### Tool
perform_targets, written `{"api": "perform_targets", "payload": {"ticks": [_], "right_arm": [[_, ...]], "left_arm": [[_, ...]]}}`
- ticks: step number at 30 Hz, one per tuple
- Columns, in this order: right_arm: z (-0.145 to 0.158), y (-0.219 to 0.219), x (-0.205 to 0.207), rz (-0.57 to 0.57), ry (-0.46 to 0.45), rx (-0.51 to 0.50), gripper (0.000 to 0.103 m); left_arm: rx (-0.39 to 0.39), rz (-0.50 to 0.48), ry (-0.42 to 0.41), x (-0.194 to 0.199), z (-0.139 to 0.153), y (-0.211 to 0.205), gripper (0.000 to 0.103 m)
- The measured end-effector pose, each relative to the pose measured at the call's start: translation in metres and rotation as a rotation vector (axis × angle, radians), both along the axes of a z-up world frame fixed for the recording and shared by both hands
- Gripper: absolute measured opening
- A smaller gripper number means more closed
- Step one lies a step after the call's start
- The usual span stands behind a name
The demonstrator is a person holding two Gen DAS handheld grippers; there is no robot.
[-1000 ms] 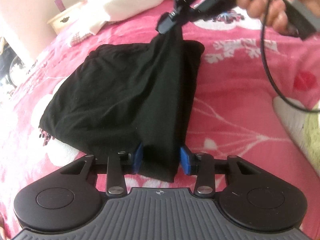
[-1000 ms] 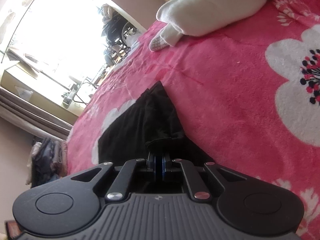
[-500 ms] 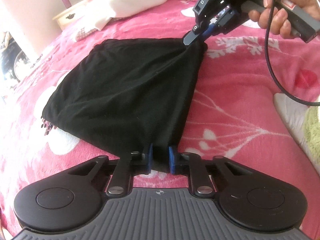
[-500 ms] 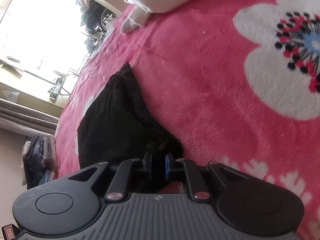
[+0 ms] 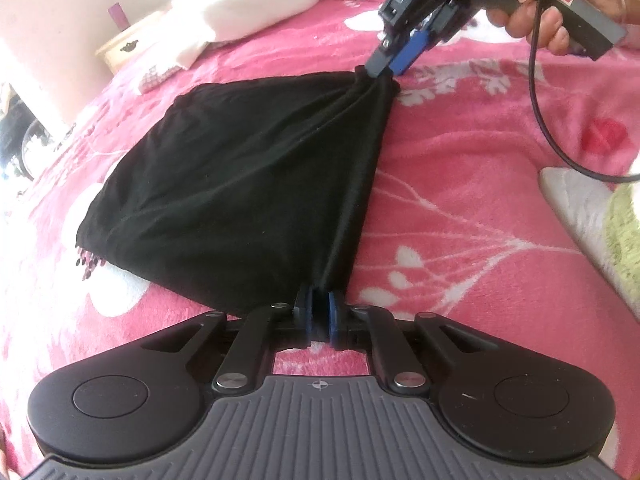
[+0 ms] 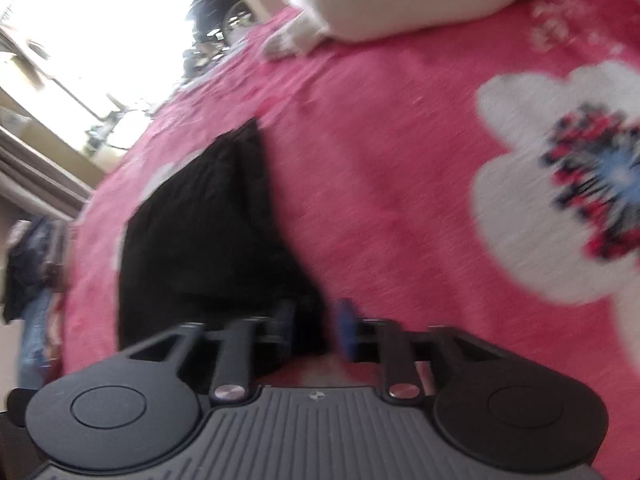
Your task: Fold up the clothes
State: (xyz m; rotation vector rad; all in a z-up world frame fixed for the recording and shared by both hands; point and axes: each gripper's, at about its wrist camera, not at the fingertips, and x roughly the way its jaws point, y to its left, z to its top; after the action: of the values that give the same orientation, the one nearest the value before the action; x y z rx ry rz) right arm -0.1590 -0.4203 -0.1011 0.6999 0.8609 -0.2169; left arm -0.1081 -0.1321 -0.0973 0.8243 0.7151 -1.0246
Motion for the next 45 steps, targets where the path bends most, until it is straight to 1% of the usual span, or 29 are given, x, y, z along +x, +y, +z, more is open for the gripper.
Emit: {"api": "perform_targets", "payload": {"ticks": [2, 3, 5, 6, 9, 11, 14, 16, 19, 21, 23, 27, 33, 34, 35, 36, 37, 39, 40, 42, 44, 45], "right_arm": [[0.008, -0.007, -0.005, -0.022, 0.013, -0.052, 0.039], [0.015, -0.009, -0.004, -0.025, -0.001, -0.077, 0.040], [0.027, -0.014, -0.002, -0.028, -0.034, -0.128, 0.040], [0.031, -0.014, 0.005, -0.009, -0.052, -0.143, 0.040], [0.042, -0.003, 0.043, 0.086, -0.119, -0.167, 0.039], [0.046, 0.008, 0.072, 0.159, -0.163, -0.177, 0.039], [0.041, 0.021, 0.117, 0.244, -0.187, -0.216, 0.039], [0.032, 0.024, 0.144, 0.287, -0.174, -0.235, 0.039], [0.022, 0.025, 0.169, 0.316, -0.161, -0.252, 0.039], [0.015, 0.023, 0.179, 0.315, -0.143, -0.266, 0.039], [0.008, 0.020, 0.186, 0.318, -0.133, -0.262, 0.039], [0.002, 0.021, 0.194, 0.334, -0.141, -0.271, 0.031], [0.002, 0.028, 0.198, 0.383, -0.177, -0.297, 0.031], [0.002, 0.029, 0.198, 0.388, -0.183, -0.305, 0.025], [0.002, 0.030, 0.198, 0.392, -0.188, -0.314, 0.015], [0.002, 0.032, 0.198, 0.395, -0.194, -0.323, 0.009], [0.007, 0.033, 0.195, 0.395, -0.216, -0.332, 0.007], [0.016, 0.037, 0.189, 0.392, -0.262, -0.351, 0.006], [0.022, 0.040, 0.184, 0.385, -0.286, -0.382, 0.006], [0.029, 0.041, 0.180, 0.373, -0.311, -0.415, 0.006], [0.027, 0.041, 0.181, 0.362, -0.296, -0.453, 0.006], [0.022, 0.039, 0.184, 0.356, -0.273, -0.468, 0.006]], "left_arm": [[-0.016, 0.002, 0.043, 0.004, 0.005, 0.004, 0.016], [-0.029, 0.004, 0.066, 0.006, 0.008, 0.006, 0.019], [-0.054, 0.007, 0.114, 0.010, 0.013, 0.010, 0.021], [-0.068, 0.006, 0.120, 0.011, 0.016, 0.012, 0.021], [-0.108, 0.006, 0.122, 0.013, 0.022, 0.016, 0.022], [-0.111, 0.019, 0.120, 0.016, 0.021, 0.013, 0.022], [-0.100, 0.037, 0.129, 0.020, 0.016, 0.009, 0.022], [-0.086, 0.036, 0.135, 0.021, 0.010, 0.007, 0.022], [-0.081, 0.029, 0.147, 0.021, 0.006, 0.007, 0.023], [-0.083, 0.028, 0.155, 0.022, 0.004, 0.008, 0.024], [-0.088, 0.028, 0.163, 0.023, 0.003, 0.009, 0.025], [-0.099, 0.024, 0.180, 0.026, 0.000, 0.010, 0.026], [-0.114, 0.008, 0.188, 0.028, -0.003, 0.010, 0.028], [-0.116, 0.006, 0.188, 0.028, -0.003, 0.010, 0.028], [-0.118, 0.003, 0.188, 0.028, -0.003, 0.010, 0.028], [-0.119, 0.002, 0.188, 0.028, -0.003, 0.010, 0.028], [-0.121, 0.002, 0.190, 0.028, -0.002, 0.010, 0.028], [-0.122, 0.007, 0.196, 0.029, -0.001, 0.010, 0.028], [-0.122, 0.011, 0.201, 0.030, 0.000, 0.010, 0.028], [-0.125, 0.022, 0.218, 0.032, 0.001, 0.010, 0.029], [-0.126, 0.025, 0.225, 0.034, 0.001, 0.010, 0.029], [-0.125, 0.022, 0.222, 0.033, 0.000, 0.010, 0.030]]}}
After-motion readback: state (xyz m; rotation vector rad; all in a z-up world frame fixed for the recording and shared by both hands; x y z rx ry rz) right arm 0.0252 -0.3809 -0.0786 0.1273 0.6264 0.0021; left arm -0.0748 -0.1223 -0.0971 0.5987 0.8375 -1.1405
